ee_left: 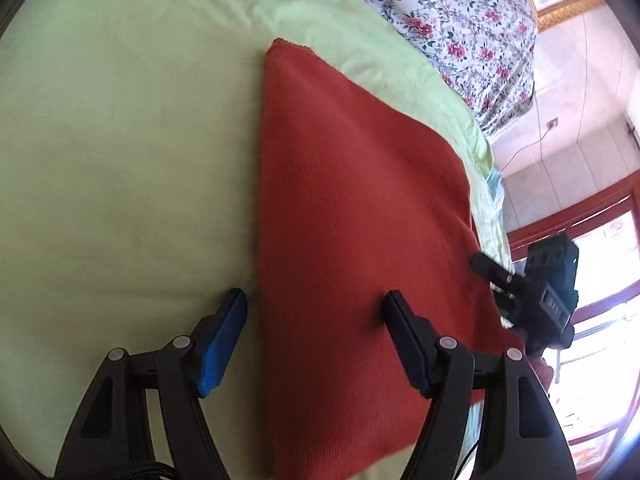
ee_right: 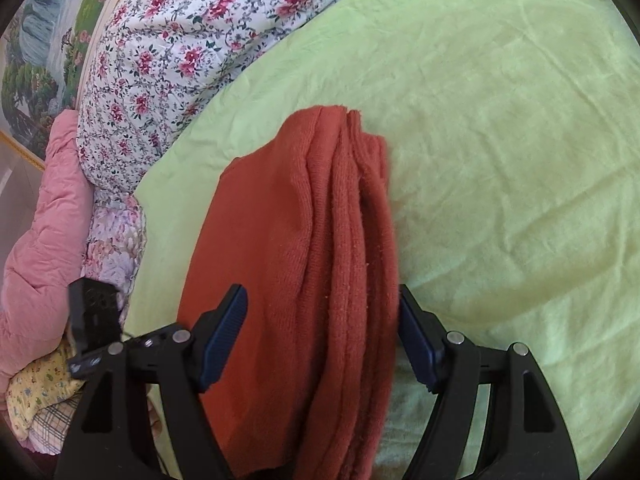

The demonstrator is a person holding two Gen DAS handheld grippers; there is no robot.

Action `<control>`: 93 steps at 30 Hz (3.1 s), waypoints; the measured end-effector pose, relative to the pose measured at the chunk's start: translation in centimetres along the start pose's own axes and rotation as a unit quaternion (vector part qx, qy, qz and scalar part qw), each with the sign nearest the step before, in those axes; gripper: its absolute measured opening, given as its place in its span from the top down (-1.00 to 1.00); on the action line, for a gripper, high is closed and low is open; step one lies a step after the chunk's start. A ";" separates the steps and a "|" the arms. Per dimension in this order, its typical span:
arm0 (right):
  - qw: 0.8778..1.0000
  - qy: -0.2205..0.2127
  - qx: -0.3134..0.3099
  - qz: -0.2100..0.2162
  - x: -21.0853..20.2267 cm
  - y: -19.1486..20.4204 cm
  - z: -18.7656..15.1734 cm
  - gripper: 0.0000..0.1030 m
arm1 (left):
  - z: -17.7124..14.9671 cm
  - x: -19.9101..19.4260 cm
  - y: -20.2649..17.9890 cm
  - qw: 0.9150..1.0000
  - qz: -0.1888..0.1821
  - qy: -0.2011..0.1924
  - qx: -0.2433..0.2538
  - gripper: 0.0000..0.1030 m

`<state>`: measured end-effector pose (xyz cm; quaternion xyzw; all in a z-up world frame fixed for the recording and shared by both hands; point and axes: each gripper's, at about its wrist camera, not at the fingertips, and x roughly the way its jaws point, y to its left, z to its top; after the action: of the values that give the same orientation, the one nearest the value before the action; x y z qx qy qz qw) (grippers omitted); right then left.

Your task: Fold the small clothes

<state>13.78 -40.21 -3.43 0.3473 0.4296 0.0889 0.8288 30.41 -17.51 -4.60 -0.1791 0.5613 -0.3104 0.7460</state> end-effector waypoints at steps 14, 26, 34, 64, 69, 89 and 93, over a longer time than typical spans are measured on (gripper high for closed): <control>0.998 0.000 -0.033 0.062 1.7 4.0 -1.0 0.38 | -0.4 -3.2 -2.9 0.995 0.018 -0.070 0.073 0.54; 0.981 0.062 -0.112 0.149 11.2 15.9 -4.8 0.38 | -5.2 -17.2 5.6 0.985 0.103 -0.136 0.033 0.54; 0.979 0.105 -0.131 0.117 15.7 17.2 -6.3 0.26 | -7.9 -17.4 11.9 0.980 0.151 -0.130 -0.021 0.22; 0.984 0.044 -0.152 0.077 13.7 20.3 -2.2 0.80 | -13.3 -19.9 7.7 0.972 0.172 -0.155 0.038 0.23; 0.988 0.002 -0.146 0.050 11.0 18.7 -2.1 0.81 | -13.6 -18.5 7.0 0.971 0.185 -0.141 0.057 0.23; 0.993 0.021 -0.098 0.067 4.5 14.3 -14.4 0.17 | -23.4 -20.4 5.7 0.955 0.241 -0.125 0.117 0.07; 0.993 0.029 -0.099 0.057 5.4 14.4 -14.9 0.43 | -23.0 -19.3 6.4 0.943 0.279 -0.136 0.120 0.16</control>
<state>7.76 -19.67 -3.31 0.2851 0.4219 0.1878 0.8399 6.84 1.96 -1.57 0.0347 0.4409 -0.1275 0.8878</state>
